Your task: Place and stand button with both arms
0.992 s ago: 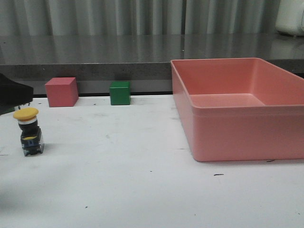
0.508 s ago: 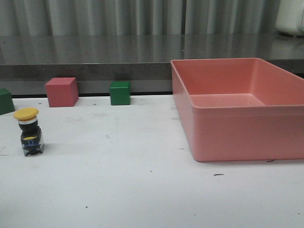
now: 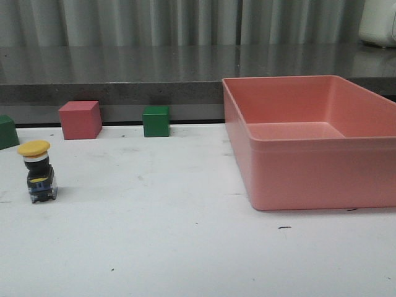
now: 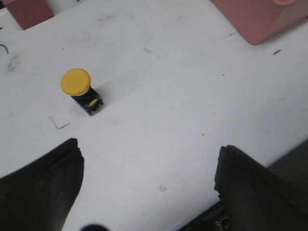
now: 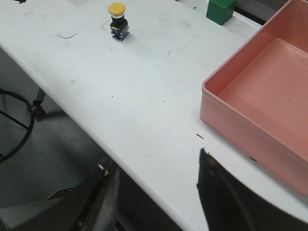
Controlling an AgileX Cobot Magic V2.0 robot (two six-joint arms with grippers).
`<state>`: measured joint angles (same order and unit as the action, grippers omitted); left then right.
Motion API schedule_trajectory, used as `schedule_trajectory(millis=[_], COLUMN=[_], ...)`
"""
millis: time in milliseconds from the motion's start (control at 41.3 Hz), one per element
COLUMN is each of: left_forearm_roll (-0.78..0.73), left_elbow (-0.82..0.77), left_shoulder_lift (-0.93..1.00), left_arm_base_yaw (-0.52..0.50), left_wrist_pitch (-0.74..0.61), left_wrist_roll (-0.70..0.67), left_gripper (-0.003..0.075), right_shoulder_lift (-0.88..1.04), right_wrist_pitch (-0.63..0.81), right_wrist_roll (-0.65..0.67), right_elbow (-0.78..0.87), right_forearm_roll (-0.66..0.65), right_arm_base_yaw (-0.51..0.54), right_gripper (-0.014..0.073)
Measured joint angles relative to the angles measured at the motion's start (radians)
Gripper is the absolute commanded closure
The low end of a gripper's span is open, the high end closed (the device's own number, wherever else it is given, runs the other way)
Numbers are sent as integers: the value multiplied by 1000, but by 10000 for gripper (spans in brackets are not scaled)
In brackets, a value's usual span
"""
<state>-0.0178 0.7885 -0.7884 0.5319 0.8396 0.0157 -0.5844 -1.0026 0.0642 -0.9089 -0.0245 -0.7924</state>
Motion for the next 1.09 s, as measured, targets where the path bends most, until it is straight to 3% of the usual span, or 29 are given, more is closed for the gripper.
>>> schedule_trajectory(millis=[314, 1088], left_forearm_roll=[108, 111], left_elbow=[5, 5], left_shoulder_lift=[169, 175], left_arm_base_yaw=[0, 0], left_wrist_pitch=[42, 52], left_wrist_roll=[40, 45], left_gripper=[173, 174], right_shoulder_lift=[0, 0], right_wrist_pitch=[0, 0], right_wrist_roll=[0, 0], right_elbow=[0, 0], right_forearm_roll=[0, 0], right_arm_base_yaw=[0, 0], right_gripper=[190, 190])
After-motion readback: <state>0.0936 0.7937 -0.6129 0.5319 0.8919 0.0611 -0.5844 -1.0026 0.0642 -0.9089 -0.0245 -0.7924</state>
